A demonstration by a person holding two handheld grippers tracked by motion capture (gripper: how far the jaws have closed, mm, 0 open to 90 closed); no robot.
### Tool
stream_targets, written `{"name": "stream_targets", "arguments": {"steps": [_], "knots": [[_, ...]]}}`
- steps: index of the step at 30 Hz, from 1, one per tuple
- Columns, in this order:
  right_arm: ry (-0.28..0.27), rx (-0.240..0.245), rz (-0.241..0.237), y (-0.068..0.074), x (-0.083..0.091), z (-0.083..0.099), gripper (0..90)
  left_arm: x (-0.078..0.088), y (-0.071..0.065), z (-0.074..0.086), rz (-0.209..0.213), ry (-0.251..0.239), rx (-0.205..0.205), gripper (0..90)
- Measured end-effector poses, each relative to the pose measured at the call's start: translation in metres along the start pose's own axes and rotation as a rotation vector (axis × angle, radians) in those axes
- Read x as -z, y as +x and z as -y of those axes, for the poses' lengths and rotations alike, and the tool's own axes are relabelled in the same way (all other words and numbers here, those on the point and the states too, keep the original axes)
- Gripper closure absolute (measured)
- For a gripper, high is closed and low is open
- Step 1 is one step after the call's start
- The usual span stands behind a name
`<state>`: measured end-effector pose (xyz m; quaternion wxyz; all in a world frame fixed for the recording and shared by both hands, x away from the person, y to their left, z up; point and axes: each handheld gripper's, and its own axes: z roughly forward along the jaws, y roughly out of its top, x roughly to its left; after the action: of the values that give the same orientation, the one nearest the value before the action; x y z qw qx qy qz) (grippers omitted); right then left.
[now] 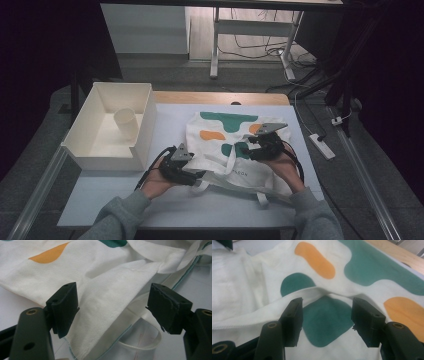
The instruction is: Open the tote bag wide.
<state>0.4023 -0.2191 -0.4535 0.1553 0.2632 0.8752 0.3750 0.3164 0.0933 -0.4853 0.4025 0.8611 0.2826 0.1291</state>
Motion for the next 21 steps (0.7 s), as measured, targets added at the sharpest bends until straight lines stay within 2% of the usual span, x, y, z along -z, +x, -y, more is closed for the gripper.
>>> {"name": "stream_targets", "arguments": {"steps": [6,15,21], "knots": [[0.003,-0.002,-0.016,0.006,0.002,0.003,43.1,0.001,0.0,0.0,-0.002,-0.001,0.002,24.6],[0.029,0.033,-0.066,0.031,0.006,0.016,42.7,0.0,0.0,0.0,-0.002,-0.003,0.002,24.6],[0.031,0.051,-0.084,0.041,0.01,0.022,42.4,0.0,0.0,0.0,0.0,-0.003,-0.002,24.6]]}}
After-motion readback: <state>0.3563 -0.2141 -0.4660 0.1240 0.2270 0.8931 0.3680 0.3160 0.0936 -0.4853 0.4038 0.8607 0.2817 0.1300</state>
